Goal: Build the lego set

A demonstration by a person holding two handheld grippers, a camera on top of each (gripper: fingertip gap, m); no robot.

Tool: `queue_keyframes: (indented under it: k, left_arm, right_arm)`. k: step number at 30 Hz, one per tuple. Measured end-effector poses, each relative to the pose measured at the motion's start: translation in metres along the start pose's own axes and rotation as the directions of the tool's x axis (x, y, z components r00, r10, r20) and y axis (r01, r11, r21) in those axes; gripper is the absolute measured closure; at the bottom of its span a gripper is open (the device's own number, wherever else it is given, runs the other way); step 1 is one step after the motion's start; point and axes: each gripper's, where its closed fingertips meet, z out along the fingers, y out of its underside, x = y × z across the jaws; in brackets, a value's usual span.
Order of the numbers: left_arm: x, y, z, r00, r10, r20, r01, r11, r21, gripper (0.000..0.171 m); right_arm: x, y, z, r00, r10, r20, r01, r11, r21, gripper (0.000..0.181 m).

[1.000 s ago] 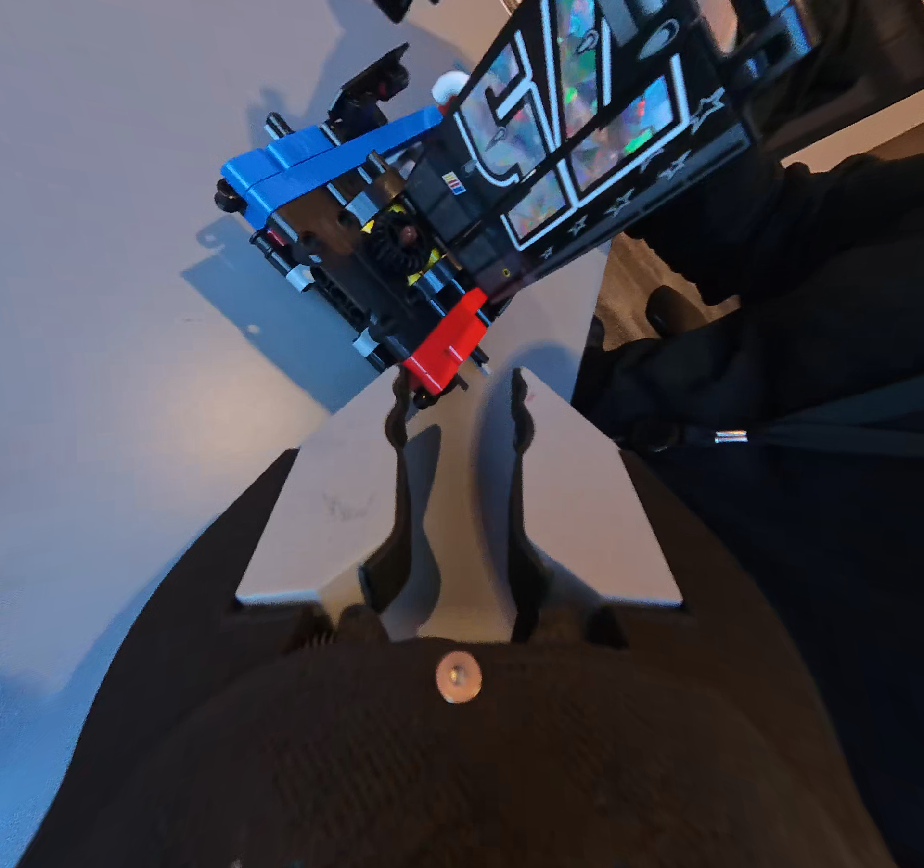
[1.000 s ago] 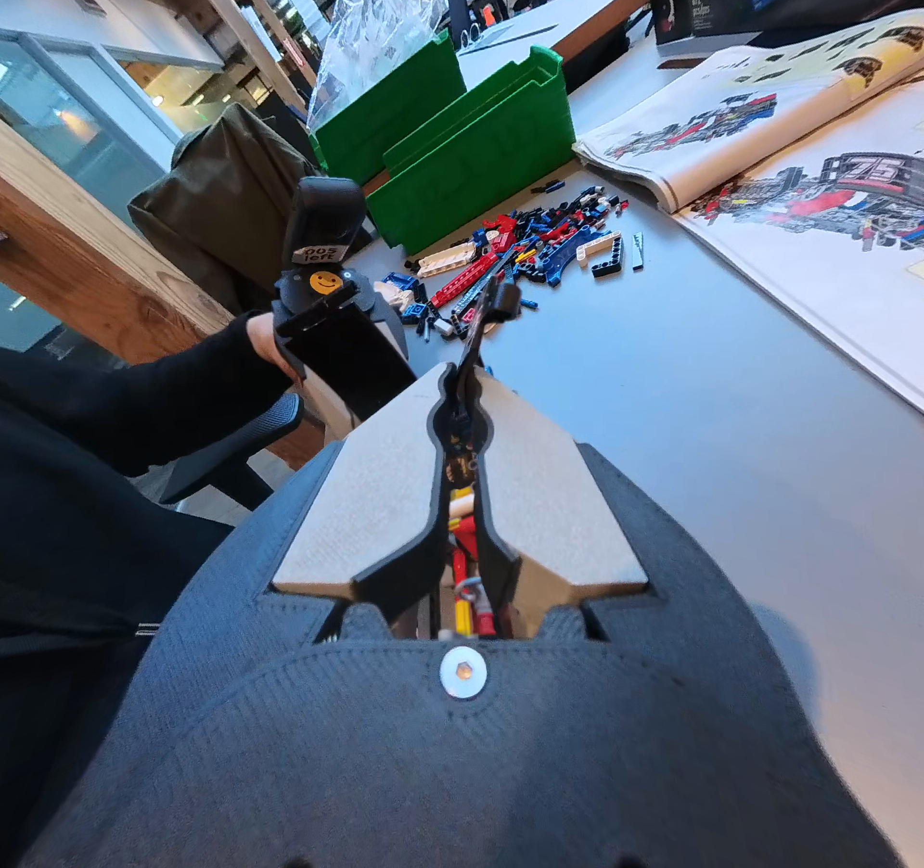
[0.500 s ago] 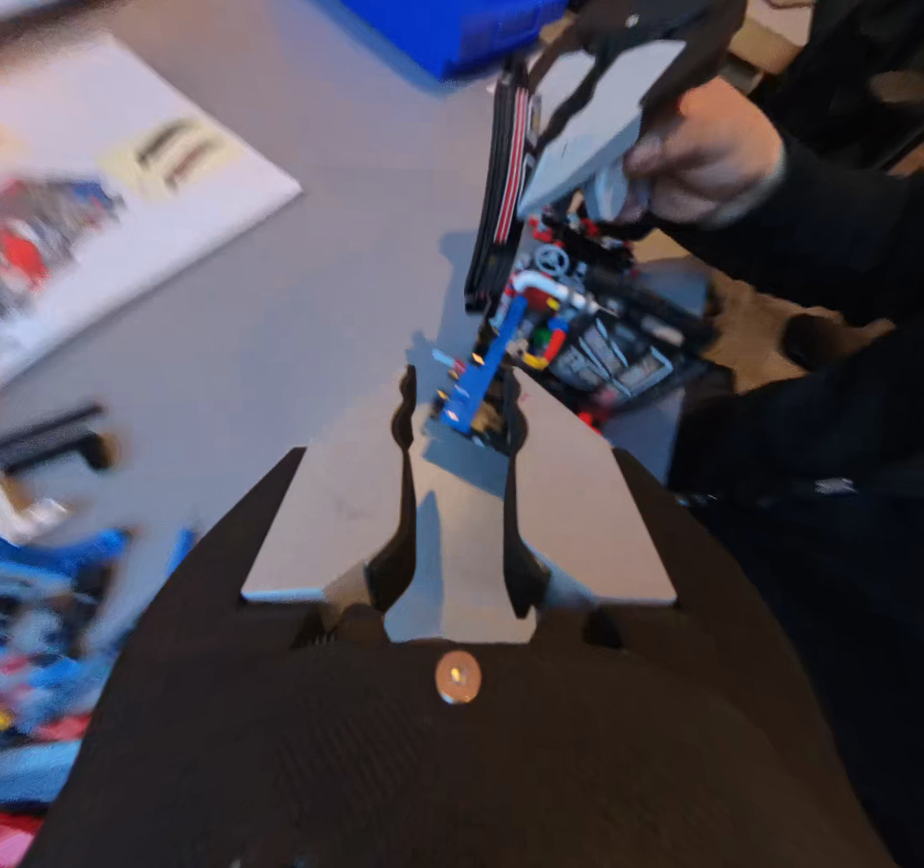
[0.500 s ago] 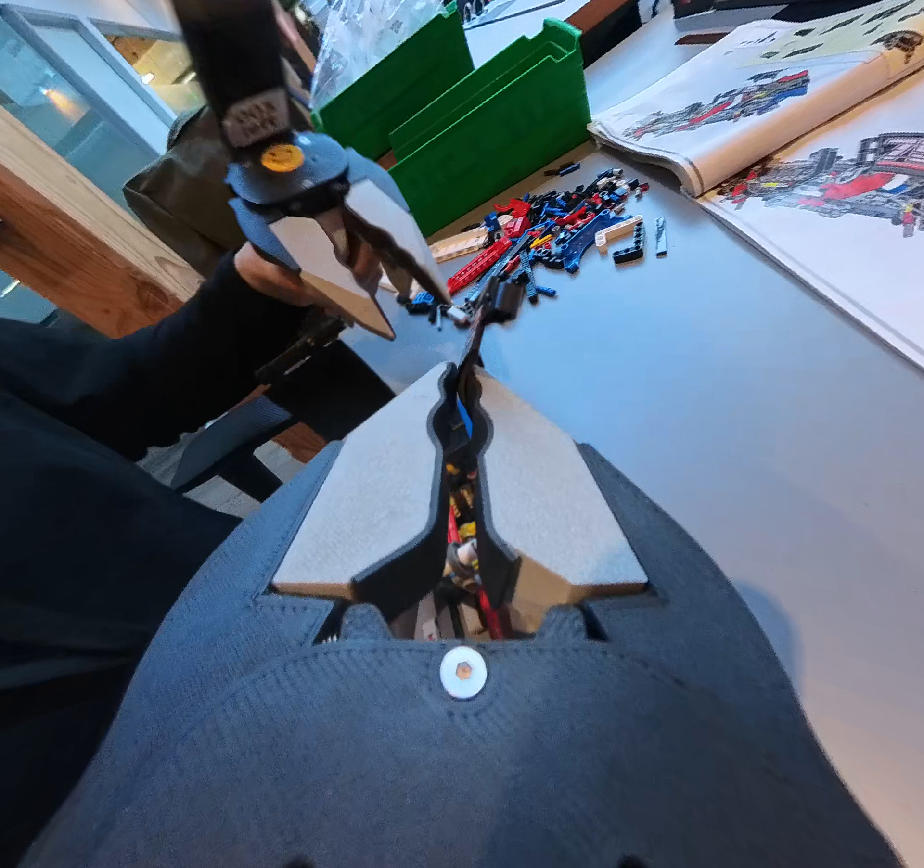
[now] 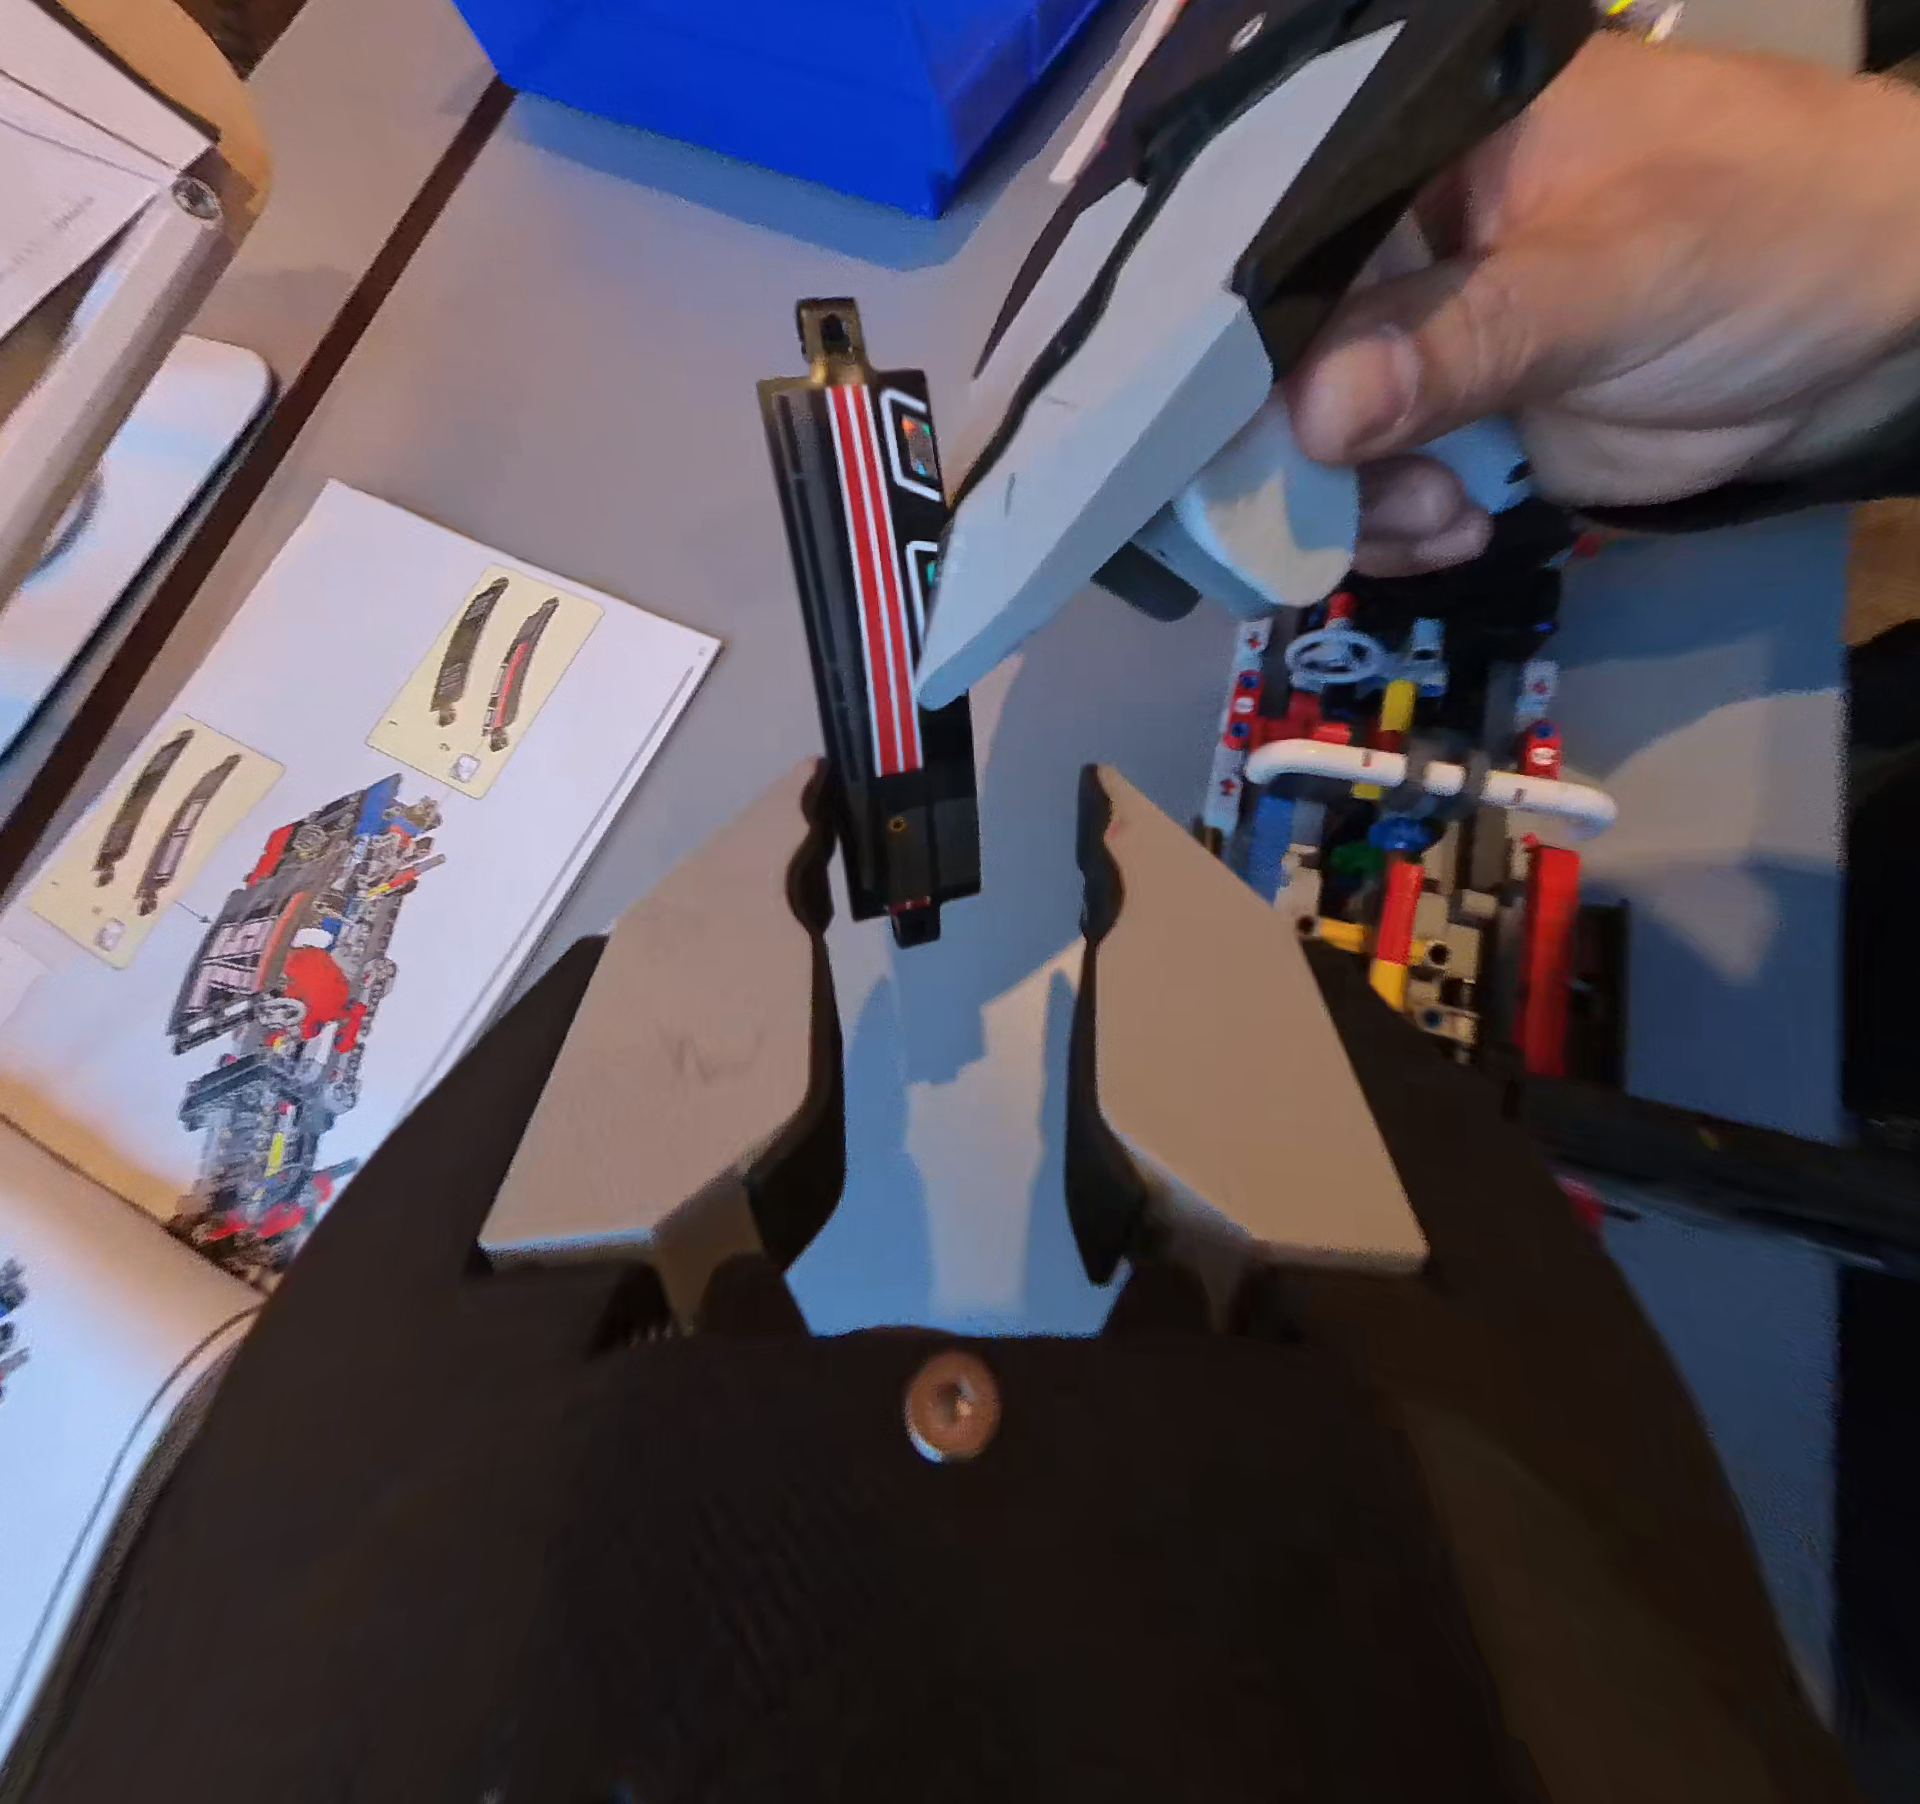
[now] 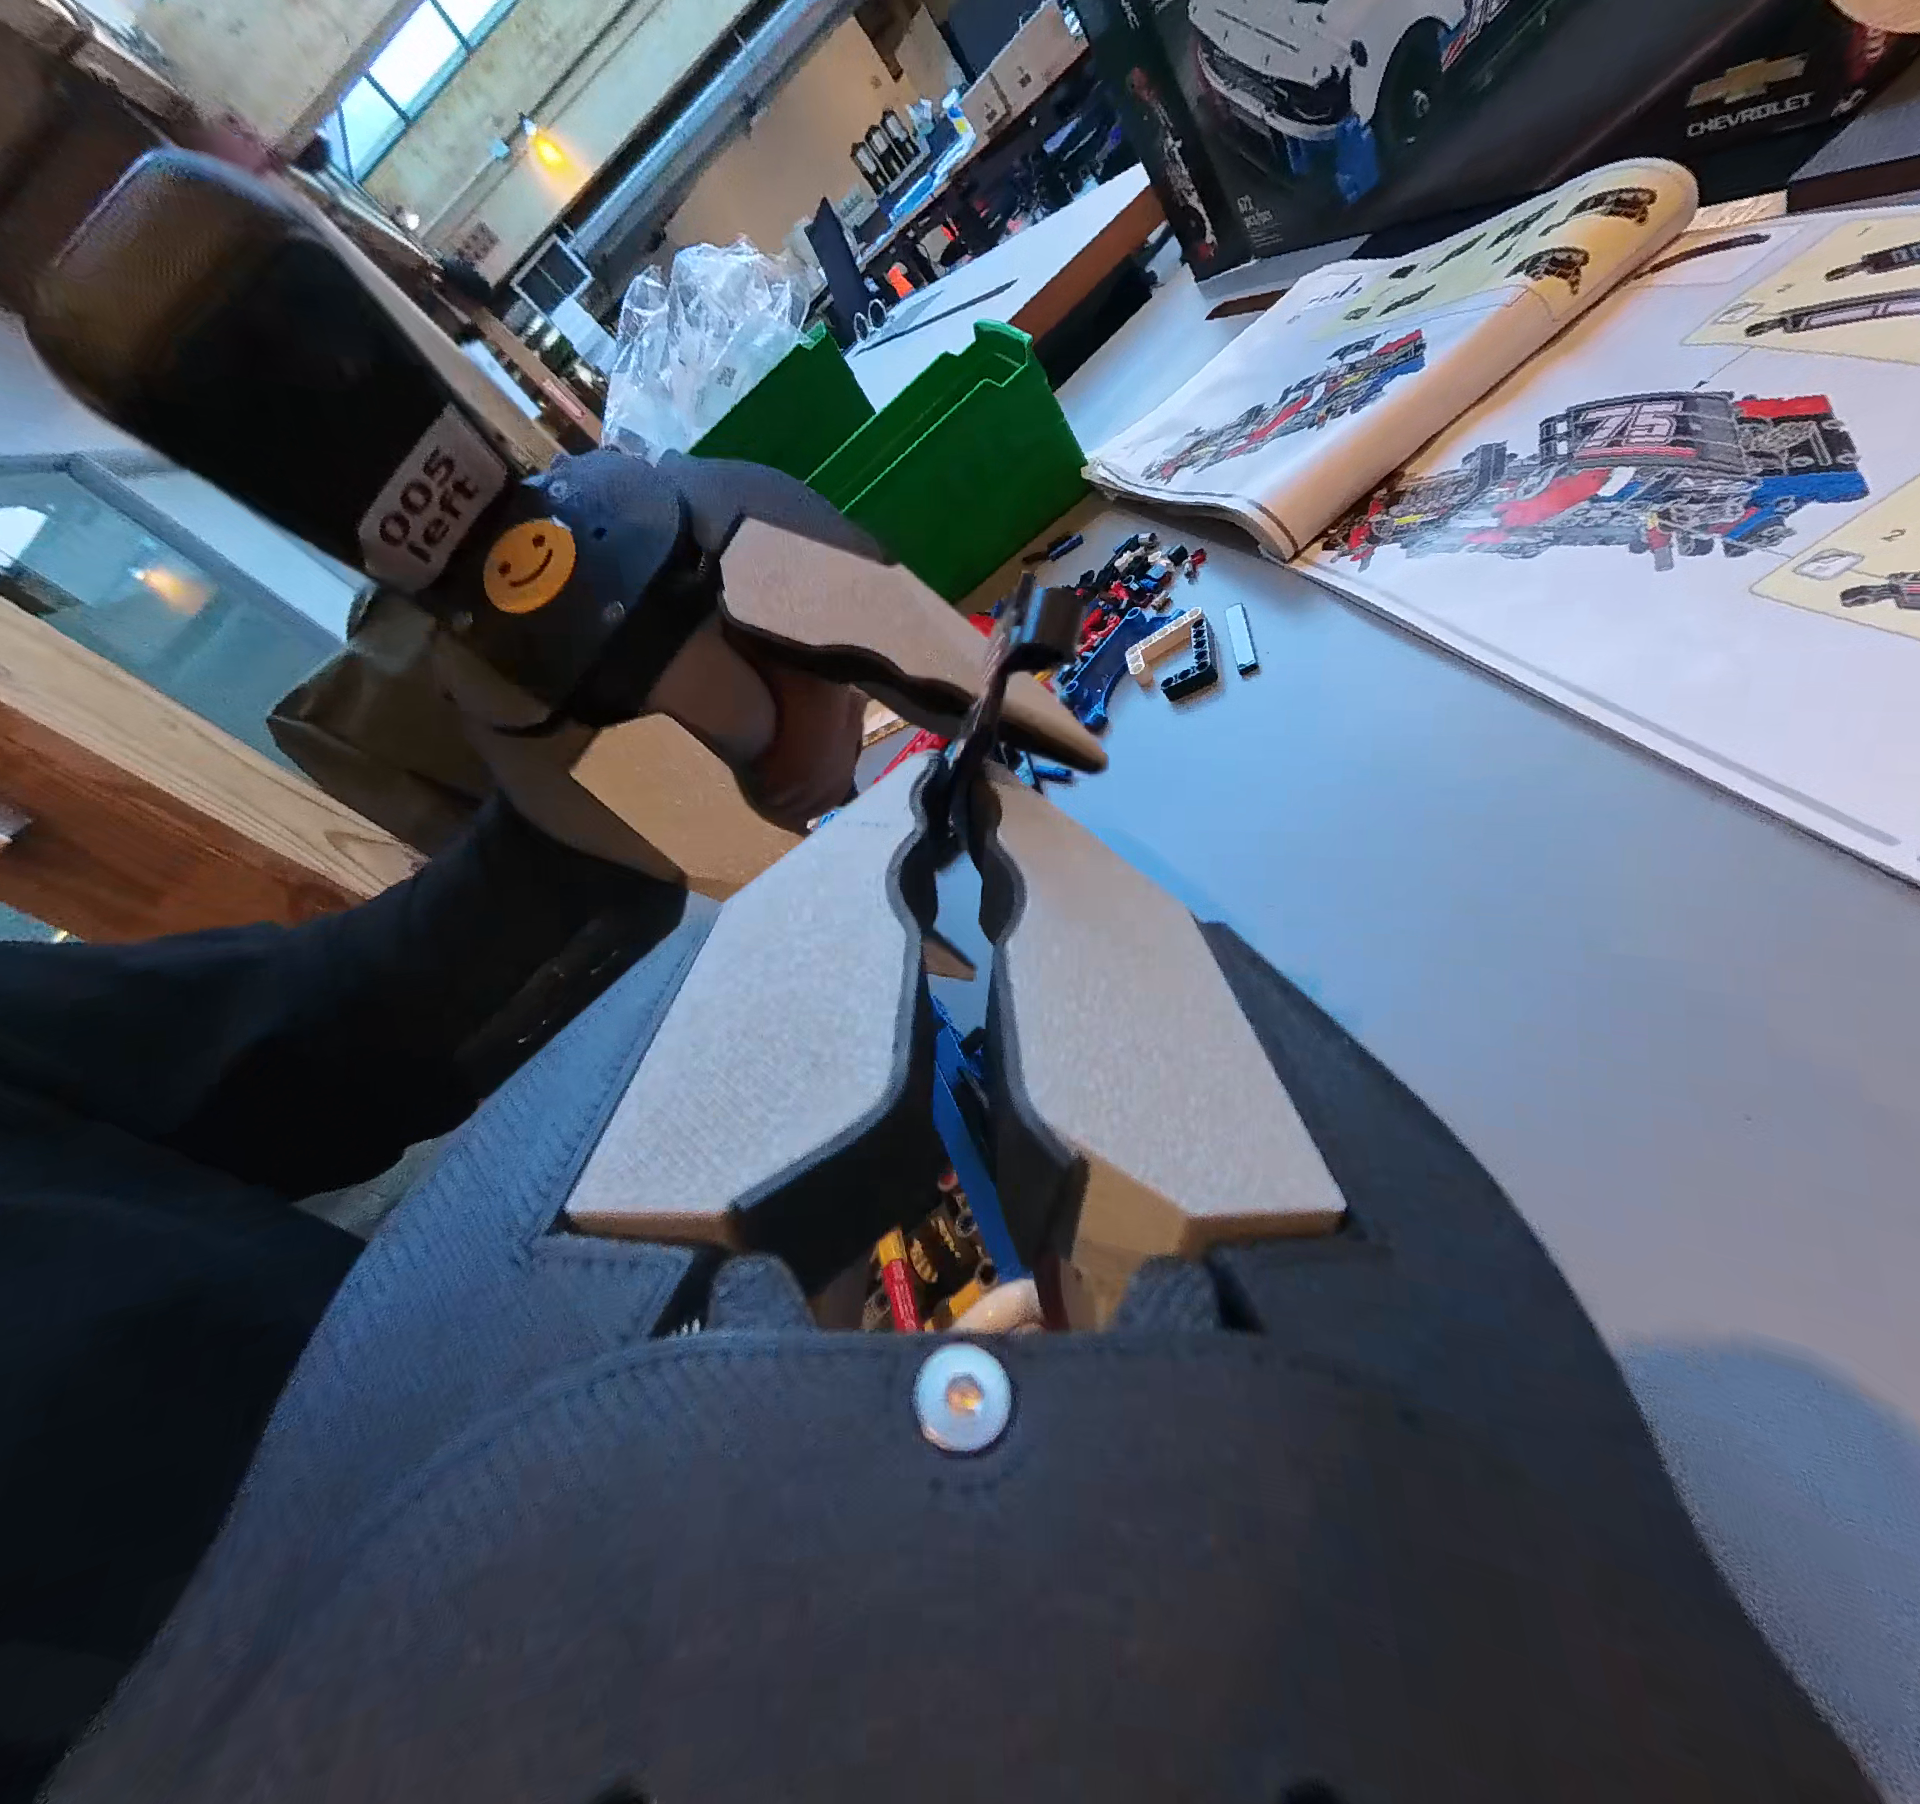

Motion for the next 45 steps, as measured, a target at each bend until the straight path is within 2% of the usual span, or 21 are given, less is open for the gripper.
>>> queue_keyframes:
  k: [2,4,10,12,14,18,20,22,24,26,34,39,45]
  left_arm:
    - [-0.006,0.005,0.003,0.997,0.045,0.061,-0.043,0.999,-0.024,0.141]
    - [-0.007,0.008,0.003,0.993,0.084,0.079,-0.082,0.996,-0.029,0.145]
    - [-0.001,0.010,0.002,0.998,0.056,-0.012,-0.056,0.998,0.019,0.147]
    - [0.004,0.007,0.000,0.997,0.020,-0.080,-0.015,0.998,0.062,0.147]
    - [0.011,0.002,-0.003,0.980,-0.046,-0.192,0.066,0.993,0.102,0.147]
    - [0.026,-0.004,-0.012,0.897,-0.150,-0.417,0.225,0.965,0.138,0.148]
    - [0.031,-0.006,-0.016,0.854,-0.165,-0.493,0.269,0.952,0.148,0.147]
    - [0.035,-0.008,-0.018,0.811,-0.177,-0.557,0.308,0.939,0.150,0.147]
    - [0.041,-0.010,-0.020,0.776,-0.170,-0.607,0.326,0.932,0.156,0.147]
    - [0.044,-0.010,-0.019,0.766,-0.164,-0.622,0.327,0.932,0.157,0.148]
    - [0.056,0.005,-0.017,0.770,-0.131,-0.625,0.252,0.962,0.108,0.148]
    - [0.050,0.013,-0.014,0.767,-0.193,-0.612,0.287,0.956,0.058,0.148]
    - [0.047,0.019,-0.028,0.761,-0.209,-0.614,0.346,0.931,0.112,0.149]
  right_arm:
    - [0.002,0.002,0.001,1.000,0.006,-0.004,-0.006,1.000,-0.003,0.181]
    - [0.001,0.005,0.002,1.000,0.012,0.001,-0.012,1.000,-0.012,0.181]
    - [-0.003,0.011,0.002,1.000,0.011,0.027,-0.010,0.999,-0.044,0.181]
    - [-0.009,0.009,0.000,0.998,0.004,0.069,0.000,0.998,-0.056,0.179]
    - [-0.013,0.007,-0.004,0.994,-0.015,0.106,0.023,0.997,-0.078,0.166]
    - [-0.011,-0.002,-0.011,0.977,-0.178,0.114,0.188,0.978,-0.086,0.141]
    - [-0.024,0.000,-0.010,0.947,-0.233,0.219,0.259,0.961,-0.100,0.142]
    - [-0.029,0.005,-0.005,0.933,-0.218,0.285,0.266,0.953,-0.142,0.141]
    - [-0.034,0.010,-0.002,0.920,-0.185,0.345,0.258,0.950,-0.177,0.150]
    - [-0.034,0.012,0.001,0.914,-0.194,0.356,0.269,0.947,-0.176,0.159]
    - [-0.038,0.028,0.005,0.899,-0.215,0.382,0.313,0.925,-0.216,0.155]
    - [-0.030,0.032,0.008,0.912,-0.261,0.316,0.343,0.907,-0.243,0.158]
    - [-0.033,0.046,0.006,0.918,-0.311,0.246,0.370,0.894,-0.251,0.158]
